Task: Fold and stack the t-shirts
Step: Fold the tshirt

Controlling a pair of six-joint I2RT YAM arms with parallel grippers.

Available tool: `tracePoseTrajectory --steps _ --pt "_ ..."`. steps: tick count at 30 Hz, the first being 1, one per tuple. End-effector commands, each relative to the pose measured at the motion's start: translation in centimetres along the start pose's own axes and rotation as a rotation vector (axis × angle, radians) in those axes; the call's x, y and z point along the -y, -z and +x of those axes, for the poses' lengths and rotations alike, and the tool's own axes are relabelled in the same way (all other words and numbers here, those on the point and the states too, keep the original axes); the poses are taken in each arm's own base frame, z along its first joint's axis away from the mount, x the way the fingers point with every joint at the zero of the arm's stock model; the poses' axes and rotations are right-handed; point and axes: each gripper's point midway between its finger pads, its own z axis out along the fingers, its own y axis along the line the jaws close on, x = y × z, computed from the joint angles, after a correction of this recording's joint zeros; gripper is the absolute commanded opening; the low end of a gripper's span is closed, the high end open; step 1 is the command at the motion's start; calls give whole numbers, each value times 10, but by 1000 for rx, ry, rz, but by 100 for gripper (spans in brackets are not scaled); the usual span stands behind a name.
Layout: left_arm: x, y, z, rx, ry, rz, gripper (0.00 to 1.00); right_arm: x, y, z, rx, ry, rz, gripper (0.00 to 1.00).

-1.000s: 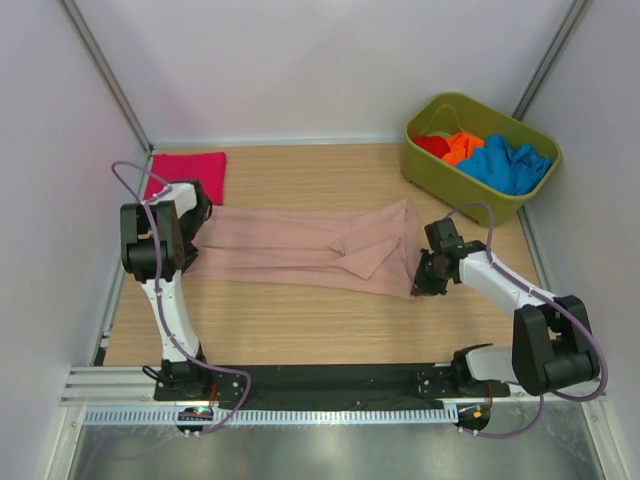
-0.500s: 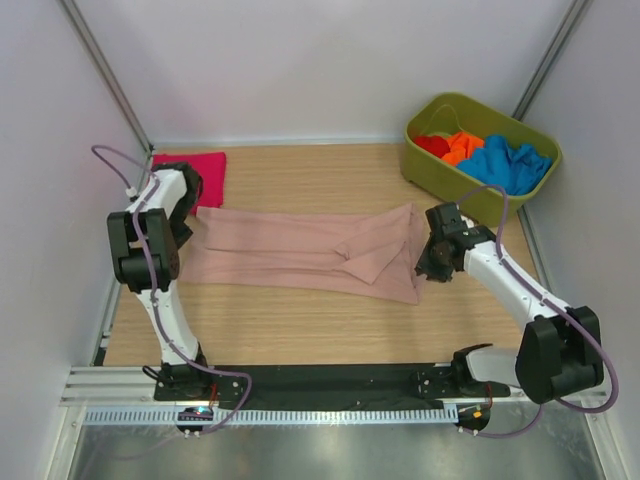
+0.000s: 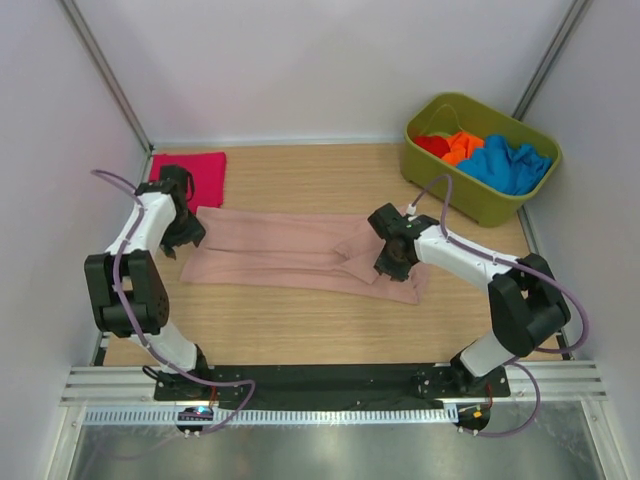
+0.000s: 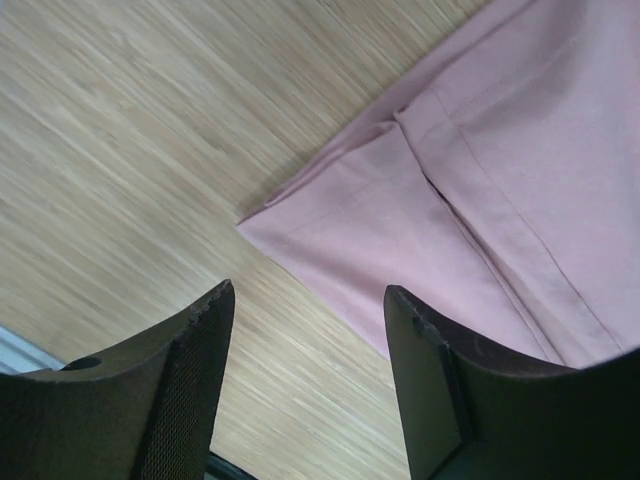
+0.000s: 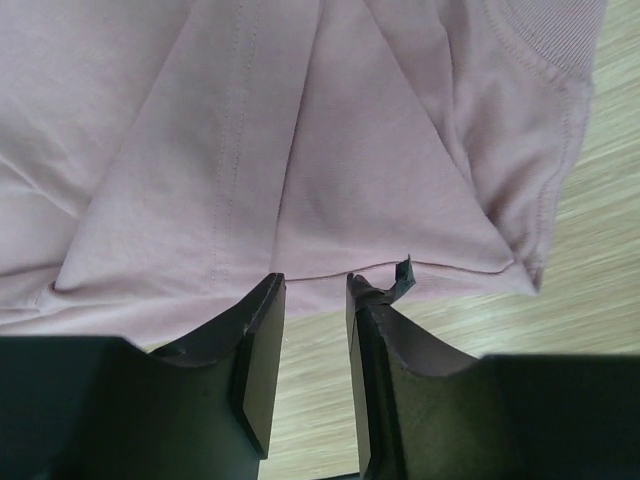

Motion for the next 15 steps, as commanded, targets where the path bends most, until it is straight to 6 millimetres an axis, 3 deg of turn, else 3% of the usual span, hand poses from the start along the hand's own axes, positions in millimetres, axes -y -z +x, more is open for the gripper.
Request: tracePoseTrajectory --steps 1,3,7,15 --pt "19 1 -7 33 -46 126 63 -25 3 -5 38 -103 -46 39" --pt "21 -3 -4 19 -51 128 64 -38 0 -6 58 -138 -88 40" --pt "35 -15 6 -34 -61 181 65 -45 -7 -1 78 -142 -80 41" --pt "36 -32 12 -63 -67 146 65 -37 -20 6 85 -170 -37 42"
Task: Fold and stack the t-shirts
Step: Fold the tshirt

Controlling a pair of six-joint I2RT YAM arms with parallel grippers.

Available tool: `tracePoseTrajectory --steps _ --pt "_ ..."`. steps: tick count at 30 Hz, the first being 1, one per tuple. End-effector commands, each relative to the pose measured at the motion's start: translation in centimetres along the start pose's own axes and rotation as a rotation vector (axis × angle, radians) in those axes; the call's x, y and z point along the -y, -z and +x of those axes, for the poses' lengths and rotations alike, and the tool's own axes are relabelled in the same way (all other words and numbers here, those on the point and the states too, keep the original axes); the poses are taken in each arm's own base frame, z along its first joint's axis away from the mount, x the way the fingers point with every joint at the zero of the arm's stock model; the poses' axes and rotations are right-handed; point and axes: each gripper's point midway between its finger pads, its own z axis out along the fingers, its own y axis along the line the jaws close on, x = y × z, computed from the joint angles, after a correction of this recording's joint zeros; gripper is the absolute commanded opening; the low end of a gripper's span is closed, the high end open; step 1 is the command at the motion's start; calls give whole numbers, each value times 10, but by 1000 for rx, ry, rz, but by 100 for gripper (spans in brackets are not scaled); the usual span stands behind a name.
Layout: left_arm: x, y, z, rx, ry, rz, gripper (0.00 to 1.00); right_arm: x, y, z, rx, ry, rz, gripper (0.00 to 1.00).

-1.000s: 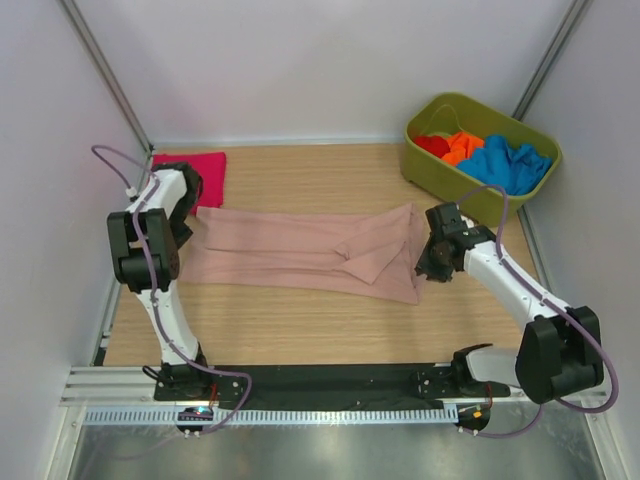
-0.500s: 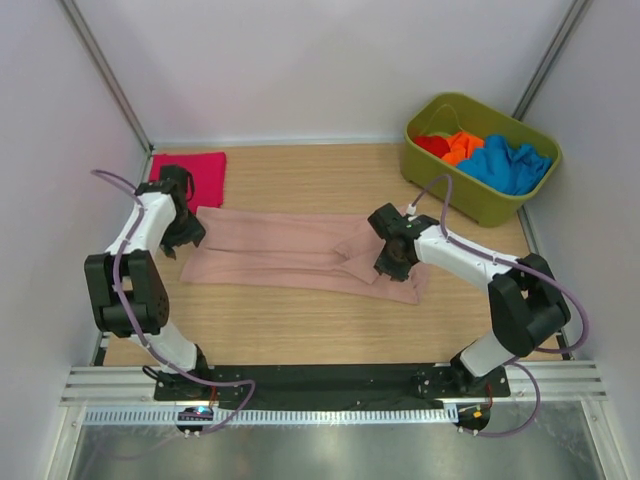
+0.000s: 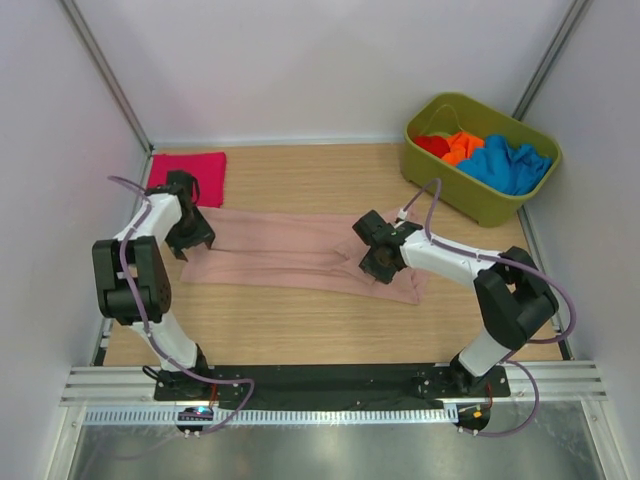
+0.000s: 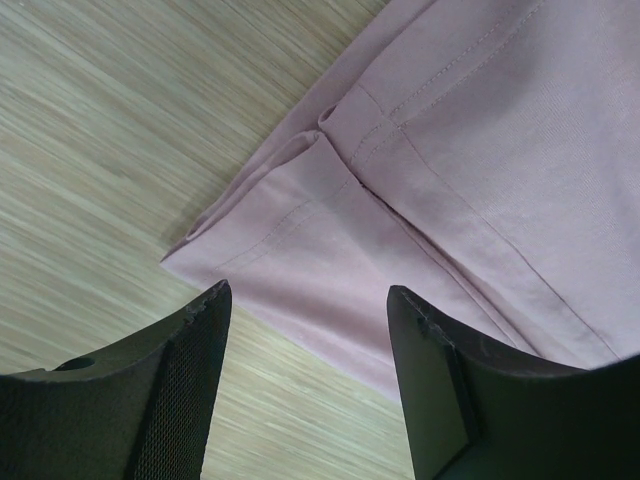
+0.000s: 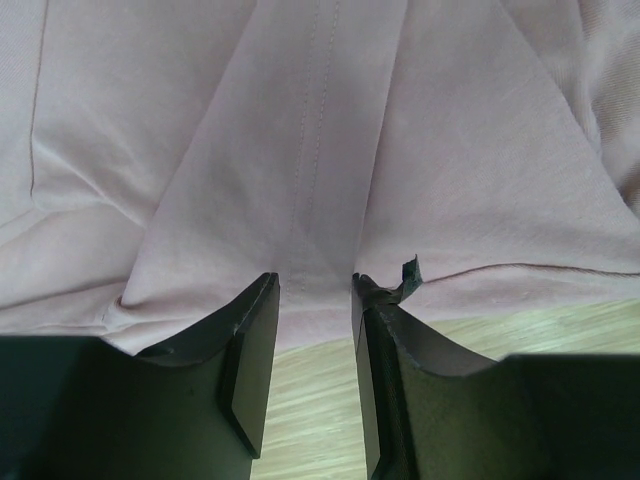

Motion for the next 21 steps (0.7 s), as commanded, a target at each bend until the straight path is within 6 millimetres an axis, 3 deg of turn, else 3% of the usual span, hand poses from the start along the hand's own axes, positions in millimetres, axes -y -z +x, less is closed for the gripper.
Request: tracePoseTrajectory --steps 1,9,13,14,15,21 --pt "4 -6 -2 3 -10 21 65 -4 -6 -9 52 -51 2 41" --pt "-1 -15 -4 -4 -7 -31 64 -13 -14 -5 45 -44 -13 38" --pt "-3 -14 -14 5 -12 -68 60 -10 -15 -7 61 -45 -11 21" --pt "-3 -16 -14 2 -13 -76 60 -10 -15 -7 64 -42 -9 7" --pt "-2 -14 -19 12 -10 -77 60 -11 -14 -9 72 -39 -13 1" --pt "-2 0 -31 67 1 -66 64 -17 1 -30 151 -20 -32 1"
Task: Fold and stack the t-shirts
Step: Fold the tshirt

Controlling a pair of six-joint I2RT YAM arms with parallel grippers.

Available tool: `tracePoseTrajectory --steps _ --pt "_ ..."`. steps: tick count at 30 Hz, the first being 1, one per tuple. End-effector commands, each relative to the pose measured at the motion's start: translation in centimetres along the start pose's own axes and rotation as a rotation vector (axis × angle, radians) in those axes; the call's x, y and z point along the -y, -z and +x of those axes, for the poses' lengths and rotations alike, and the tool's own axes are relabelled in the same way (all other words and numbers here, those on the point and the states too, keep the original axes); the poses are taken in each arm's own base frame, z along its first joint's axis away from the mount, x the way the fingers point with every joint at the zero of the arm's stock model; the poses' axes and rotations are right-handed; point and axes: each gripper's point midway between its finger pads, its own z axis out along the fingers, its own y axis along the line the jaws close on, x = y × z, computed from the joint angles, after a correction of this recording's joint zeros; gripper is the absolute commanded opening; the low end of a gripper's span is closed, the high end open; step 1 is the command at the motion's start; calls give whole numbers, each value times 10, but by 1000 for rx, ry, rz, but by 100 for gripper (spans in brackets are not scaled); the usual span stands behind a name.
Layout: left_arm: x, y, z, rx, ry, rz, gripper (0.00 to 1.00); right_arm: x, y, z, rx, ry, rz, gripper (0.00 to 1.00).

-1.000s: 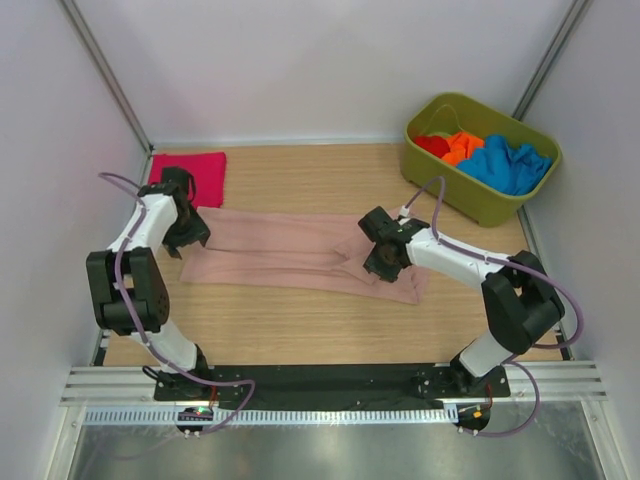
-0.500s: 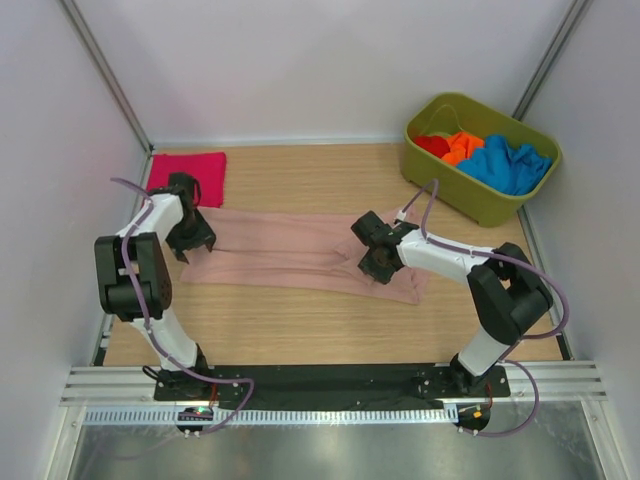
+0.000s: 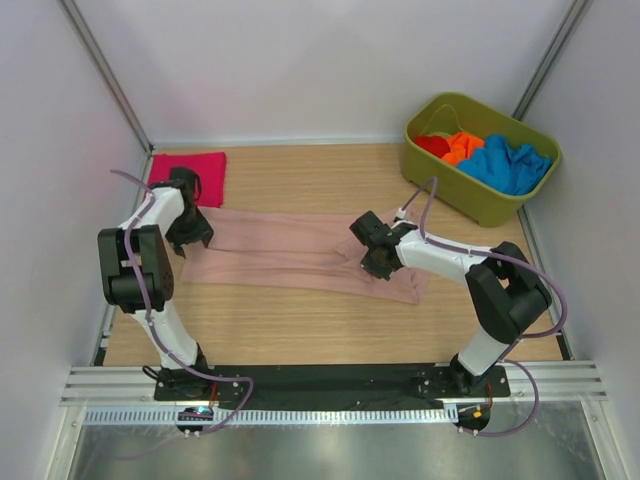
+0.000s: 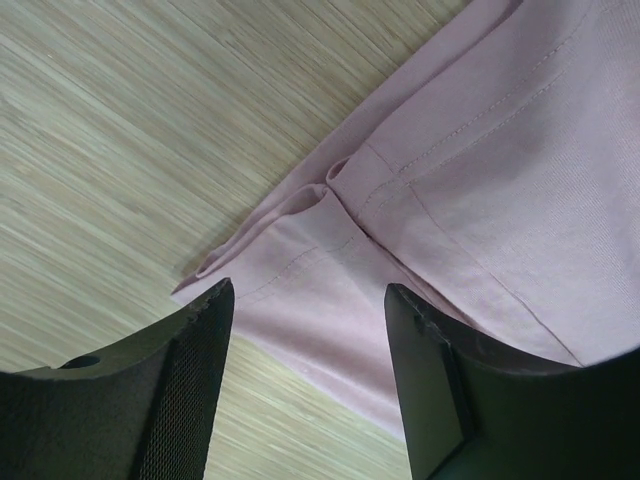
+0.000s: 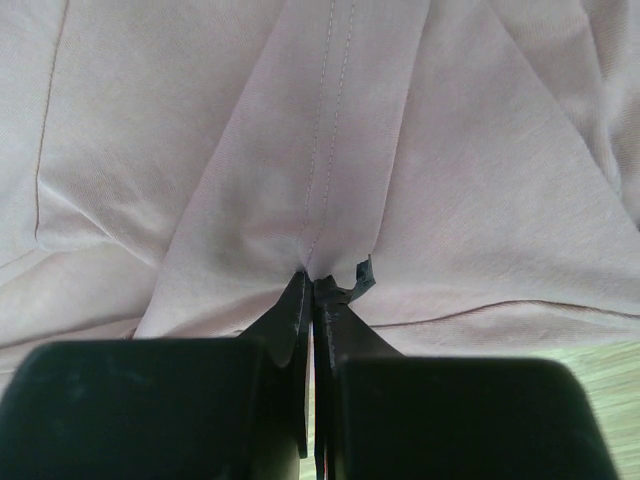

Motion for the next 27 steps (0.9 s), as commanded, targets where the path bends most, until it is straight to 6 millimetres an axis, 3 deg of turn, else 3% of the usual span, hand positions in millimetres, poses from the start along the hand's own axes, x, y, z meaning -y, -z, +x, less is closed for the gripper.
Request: tracePoseTrajectory --steps 1,15,24,26,27 --pt "-3 18 -19 73 8 3 64 -14 18 -28 114 1 -44 1" --pt "9 2 -17 34 19 18 54 -48 38 -54 187 75 -126 1" --pt "9 -14 -17 14 10 -18 50 -61 36 -61 213 148 -147 1" --pt "10 -12 -20 21 7 -23 48 -61 37 -61 216 158 -147 1" --pt "9 -13 -21 21 9 -27 41 -63 38 -63 220 157 -149 1"
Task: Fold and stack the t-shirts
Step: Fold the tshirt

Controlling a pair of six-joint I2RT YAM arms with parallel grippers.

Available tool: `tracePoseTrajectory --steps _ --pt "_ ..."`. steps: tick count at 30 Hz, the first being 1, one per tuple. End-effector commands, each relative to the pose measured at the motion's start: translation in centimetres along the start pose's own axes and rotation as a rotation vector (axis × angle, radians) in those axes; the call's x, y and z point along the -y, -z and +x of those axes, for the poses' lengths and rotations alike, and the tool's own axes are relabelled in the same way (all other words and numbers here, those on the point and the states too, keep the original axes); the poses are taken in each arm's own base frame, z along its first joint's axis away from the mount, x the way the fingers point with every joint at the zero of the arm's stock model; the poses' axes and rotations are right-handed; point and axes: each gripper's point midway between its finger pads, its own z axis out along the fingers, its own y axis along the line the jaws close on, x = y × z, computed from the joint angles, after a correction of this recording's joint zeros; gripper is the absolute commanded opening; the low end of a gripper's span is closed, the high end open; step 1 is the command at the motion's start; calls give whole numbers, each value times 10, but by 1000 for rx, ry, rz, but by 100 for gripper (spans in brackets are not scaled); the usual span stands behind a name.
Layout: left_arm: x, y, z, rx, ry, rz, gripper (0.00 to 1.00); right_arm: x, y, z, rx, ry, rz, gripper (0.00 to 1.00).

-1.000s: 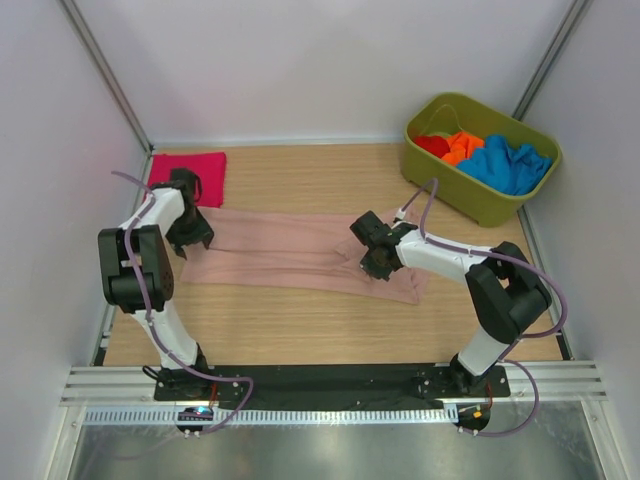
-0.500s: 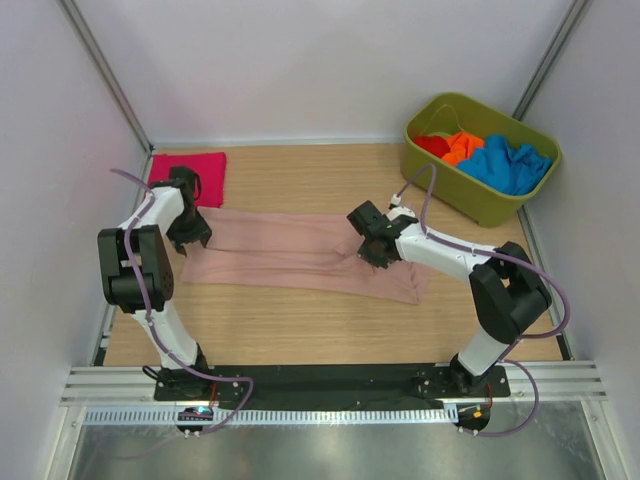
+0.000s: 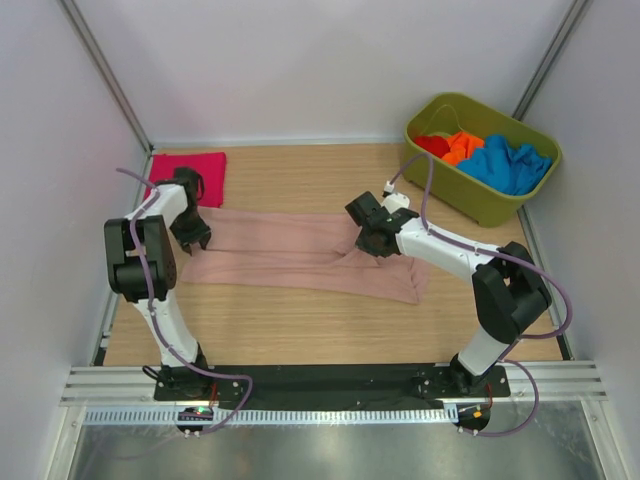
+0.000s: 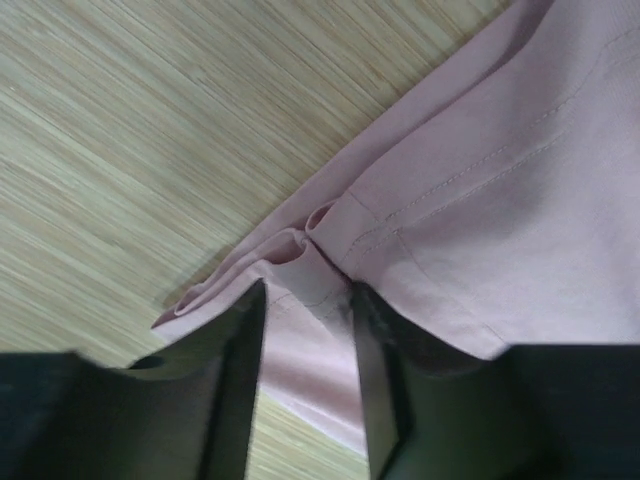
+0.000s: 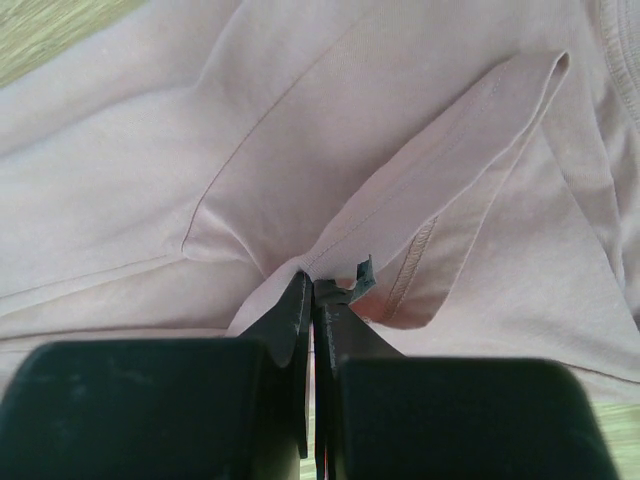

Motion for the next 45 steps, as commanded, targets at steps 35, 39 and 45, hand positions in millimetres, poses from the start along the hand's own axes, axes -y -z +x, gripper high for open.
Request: tracePoseTrajectory --steps 35,39,45 --pt "-15 40 -50 150 54 -117 46 -35 22 -79 146 453 -116 47" --pt "-7 54 -35 134 22 -49 47 -3 32 -74 60 329 -86 50" --pt "77 97 19 136 -224 327 47 19 7 -51 -118 178 -229 43"
